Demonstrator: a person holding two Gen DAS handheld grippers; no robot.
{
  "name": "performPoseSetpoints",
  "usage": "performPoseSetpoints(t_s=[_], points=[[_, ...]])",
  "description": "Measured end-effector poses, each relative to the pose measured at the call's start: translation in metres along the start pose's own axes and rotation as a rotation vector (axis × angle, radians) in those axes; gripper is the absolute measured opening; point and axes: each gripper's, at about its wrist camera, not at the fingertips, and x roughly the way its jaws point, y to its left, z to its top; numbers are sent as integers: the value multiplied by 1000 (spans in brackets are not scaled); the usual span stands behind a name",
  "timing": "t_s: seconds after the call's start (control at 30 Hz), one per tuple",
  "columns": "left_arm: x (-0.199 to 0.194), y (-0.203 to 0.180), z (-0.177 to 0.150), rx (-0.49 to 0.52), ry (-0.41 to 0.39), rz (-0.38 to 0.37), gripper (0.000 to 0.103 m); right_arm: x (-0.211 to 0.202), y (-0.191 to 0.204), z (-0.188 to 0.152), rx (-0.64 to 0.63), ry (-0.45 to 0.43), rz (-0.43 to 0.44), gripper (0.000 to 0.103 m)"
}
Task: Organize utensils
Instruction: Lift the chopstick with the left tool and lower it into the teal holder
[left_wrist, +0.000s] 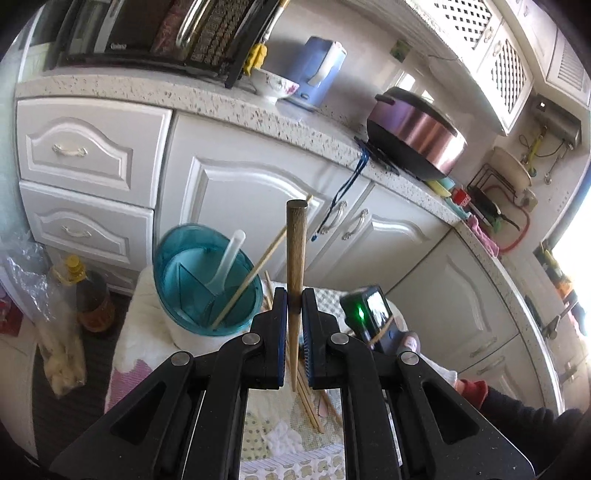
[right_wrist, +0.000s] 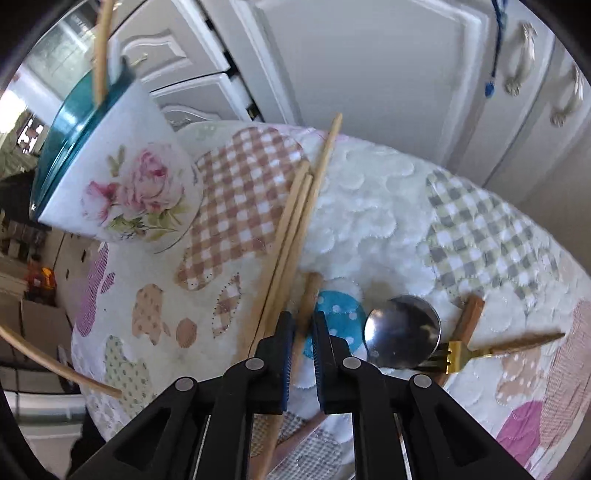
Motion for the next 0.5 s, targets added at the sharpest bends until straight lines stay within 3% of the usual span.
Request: performPoseSetpoints(t_s=[0.13, 0.23, 0.5], points=[[-17, 5, 15, 11, -46, 36, 6, -31, -1, -7, 2, -40, 58, 7], [-27, 13, 30, 14, -81, 74, 6, -85, 2, -9, -21, -133, 131, 7], [-39, 29, 64, 25, -140, 179, 7, -207, 36, 14, -157, -364, 215, 7]])
